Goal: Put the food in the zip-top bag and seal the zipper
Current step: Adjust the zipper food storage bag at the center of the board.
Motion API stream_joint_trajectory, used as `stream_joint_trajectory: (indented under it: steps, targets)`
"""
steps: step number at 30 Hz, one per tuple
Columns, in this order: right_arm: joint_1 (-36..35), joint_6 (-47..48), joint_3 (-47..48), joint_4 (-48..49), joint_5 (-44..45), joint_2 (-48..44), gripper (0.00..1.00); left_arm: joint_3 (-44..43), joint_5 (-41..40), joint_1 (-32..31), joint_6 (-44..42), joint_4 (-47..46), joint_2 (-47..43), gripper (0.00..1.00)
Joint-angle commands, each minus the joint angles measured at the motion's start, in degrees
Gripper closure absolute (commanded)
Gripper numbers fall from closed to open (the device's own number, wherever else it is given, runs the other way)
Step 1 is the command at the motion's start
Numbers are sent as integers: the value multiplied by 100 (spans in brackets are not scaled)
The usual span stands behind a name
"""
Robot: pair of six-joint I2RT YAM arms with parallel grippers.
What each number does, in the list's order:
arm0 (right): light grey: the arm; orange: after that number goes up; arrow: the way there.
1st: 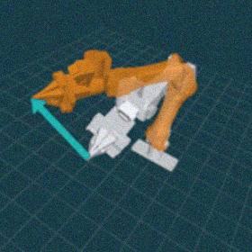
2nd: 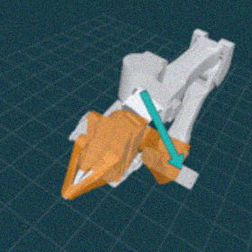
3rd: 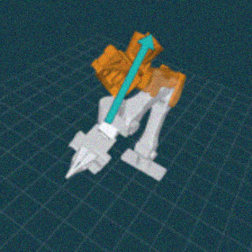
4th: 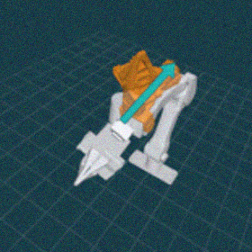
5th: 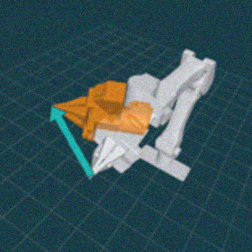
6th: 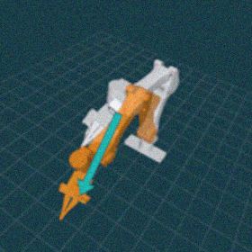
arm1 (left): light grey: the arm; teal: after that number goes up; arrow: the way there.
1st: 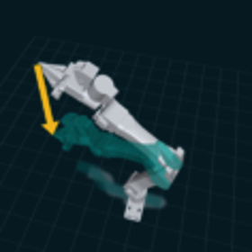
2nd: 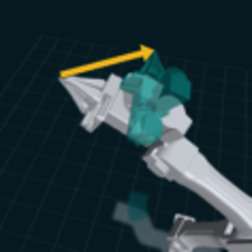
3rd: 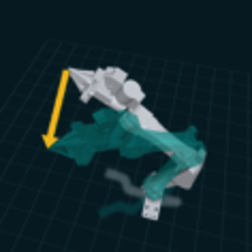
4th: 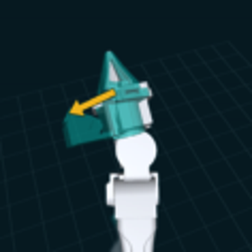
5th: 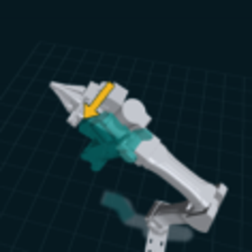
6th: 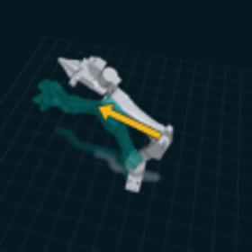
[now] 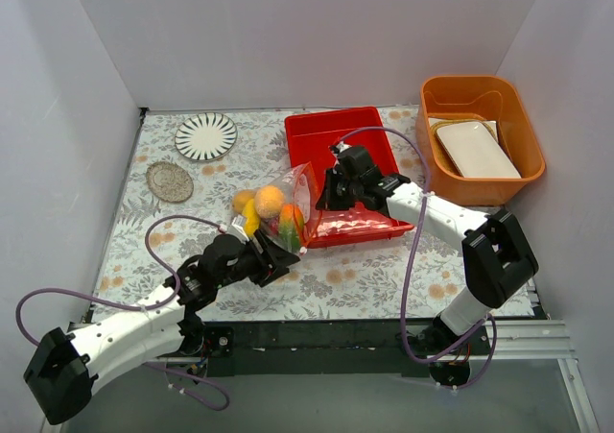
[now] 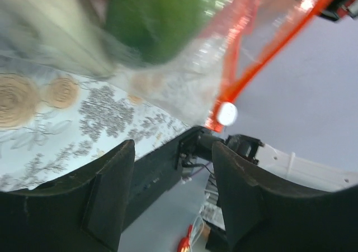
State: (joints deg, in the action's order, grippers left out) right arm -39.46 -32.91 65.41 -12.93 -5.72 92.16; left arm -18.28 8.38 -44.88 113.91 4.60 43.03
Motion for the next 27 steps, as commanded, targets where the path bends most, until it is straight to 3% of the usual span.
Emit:
stream_joint_trajectory:
  steps: [1, 7, 20, 27]
  targets:
    - [26, -41, -107, 229, 27, -330, 99, 447, -731, -47, 1256, -660, -136, 44]
    - [26, -49, -151, 238, 9, -418, 99, 677, -1014, -73, 1591, -1610, 100, 43]
    - [26, -49, -107, 221, -52, -418, 99, 853, -1542, -512, 2144, -2542, 399, 43]
    - [26, -58, -63, 203, -17, -427, 99, 870, -1717, -767, 2486, -1973, 189, 44]
